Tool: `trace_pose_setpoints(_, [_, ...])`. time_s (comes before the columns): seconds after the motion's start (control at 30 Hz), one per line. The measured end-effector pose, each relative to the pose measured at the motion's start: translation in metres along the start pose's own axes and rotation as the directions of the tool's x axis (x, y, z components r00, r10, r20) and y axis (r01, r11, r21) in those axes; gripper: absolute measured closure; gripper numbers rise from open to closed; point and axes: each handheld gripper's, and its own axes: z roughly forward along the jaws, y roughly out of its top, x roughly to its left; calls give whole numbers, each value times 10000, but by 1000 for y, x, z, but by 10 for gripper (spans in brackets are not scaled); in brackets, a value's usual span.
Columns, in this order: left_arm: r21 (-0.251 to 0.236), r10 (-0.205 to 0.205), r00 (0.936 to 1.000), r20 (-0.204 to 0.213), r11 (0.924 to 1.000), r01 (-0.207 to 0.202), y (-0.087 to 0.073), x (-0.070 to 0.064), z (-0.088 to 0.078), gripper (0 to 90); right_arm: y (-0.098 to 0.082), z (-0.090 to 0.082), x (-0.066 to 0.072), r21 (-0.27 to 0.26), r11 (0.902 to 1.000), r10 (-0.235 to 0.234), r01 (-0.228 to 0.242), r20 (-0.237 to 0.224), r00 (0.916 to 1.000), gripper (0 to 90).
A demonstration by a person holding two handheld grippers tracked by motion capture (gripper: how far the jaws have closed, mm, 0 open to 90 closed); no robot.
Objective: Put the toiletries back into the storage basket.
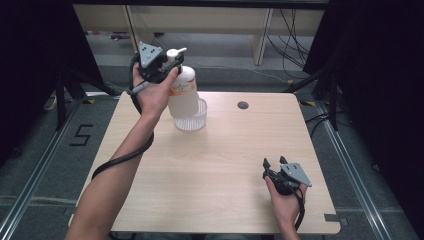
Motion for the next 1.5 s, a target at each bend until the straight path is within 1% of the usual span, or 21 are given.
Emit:
trace_pose_setpoints(0.13, [-5, 61, 10000, -22, 10000, -61, 0, 0, 4, 590, 0, 0, 0, 6, 10000, 9, -9, -16, 10000, 393])
trace_pose_setpoints(0.23, [-5, 79, 10000, -35, 10000, -79, 0, 0, 7, 590, 0, 0, -3, -119, 9995, -298, 298, -3, 9996, 392])
trace_pose_setpoints(0.33, [3, 66, 10000, -15, 10000, -66, -1, 1, 11, 590, 0, 1, -3, -272, 9991, -340, 339, -24, 9994, 392])
trace_pose_setpoints(0.4, [15, 70, 10000, -20, 10000, -70, -1, 1, 13, 590, 0, 1, -3, -287, 9992, -291, 289, -56, 9996, 392])
trace_pose_setpoints(0.47, [32, 72, 10000, 3, 10000, -72, -3, 2, 16, 590, 0, 1, -1, -187, 9998, 22, -23, -73, 10000, 392])
trace_pose_setpoints(0.67, [-15, 321, 9995, 12, 9995, -321, -3, 4, 24, 590, 0, 0, -1, -107, 9999, -33, 32, -82, 10000, 392])
trace_pose_setpoints(0.7, [39, 231, 9997, 29, 9997, -231, -4, 3, 25, 590, 0, 1, -3, -126, 9996, -260, 259, -65, 9996, 392])
trace_pose_setpoints(0.73, [-15, 387, 9992, 39, 9993, -387, -3, 4, 27, 590, 0, 0, -1, -72, 9999, -84, 84, -37, 10000, 392])
trace_pose_setpoints(0.77, [-22, 414, 9991, 40, 9991, -414, -3, 4, 28, 590, 0, 0, -2, -103, 9998, -172, 171, -73, 9998, 392])
trace_pose_setpoints(0.83, [20, 286, 9995, 106, 9996, -286, -4, 3, 30, 590, 0, 0, -1, -81, 10000, -20, 20, -2, 10000, 392])
trace_pose_setpoints(0.87, [28, 311, 9994, 128, 9995, -311, -4, 3, 32, 590, 0, 1, -3, -275, 9993, -239, 238, -43, 9997, 392])
trace_pose_setpoints(0.93, [-17, 469, 9988, 124, 9989, -469, -4, 3, 34, 590, 0, 1, -2, -221, 9997, -115, 114, -55, 9999, 392])
trace_pose_setpoints(1.0, [-4, 464, 9988, 144, 9989, -464, -5, 3, 36, 589, 0, 0, -4, -137, 9993, -336, 335, -78, 9994, 392])
trace_pose_setpoints(1.07, [69, 331, 9993, 177, 9994, -332, -7, 3, 38, 589, 0, 0, -3, -115, 9995, -283, 282, -53, 9996, 392])
trace_pose_setpoints(1.13, [31, 511, 9986, 141, 9987, -511, -9, 5, 41, 590, 0, 0, -3, -131, 9994, -322, 321, -44, 9995, 392])
trace_pose_setpoints(1.27, [70, 557, 9984, 119, 9984, -558, -11, 6, 44, 589, 0, 0, -3, -97, 9995, -309, 309, -50, 9995, 392])
trace_pose_setpoints(1.3, [81, 560, 9983, 131, 9984, -561, -12, 6, 46, 590, 0, 0, -1, -10, 10000, -49, 49, -11, 10000, 392])
trace_pose_setpoints(1.33, [147, 481, 9987, 166, 9987, -484, -13, 6, 46, 590, 0, 0, -1, -10, 10000, -49, 49, -11, 10000, 392])
trace_pose_setpoints(1.4, [127, 595, 9981, 175, 9981, -598, -15, 7, 49, 589, -1, 1, 0, -139, 9999, -31, 30, -80, 10000, 392])
trace_pose_setpoints(1.43, [163, 471, 9986, 243, 9987, -475, -17, 6, 49, 589, -1, 1, 0, -135, 9999, -27, 26, -95, 10000, 392])
trace_pose_setpoints(1.5, [113, 608, 9976, 317, 9981, -612, -19, 8, 52, 589, 0, 0, 0, -7, 10000, -59, 59, -30, 10000, 392])
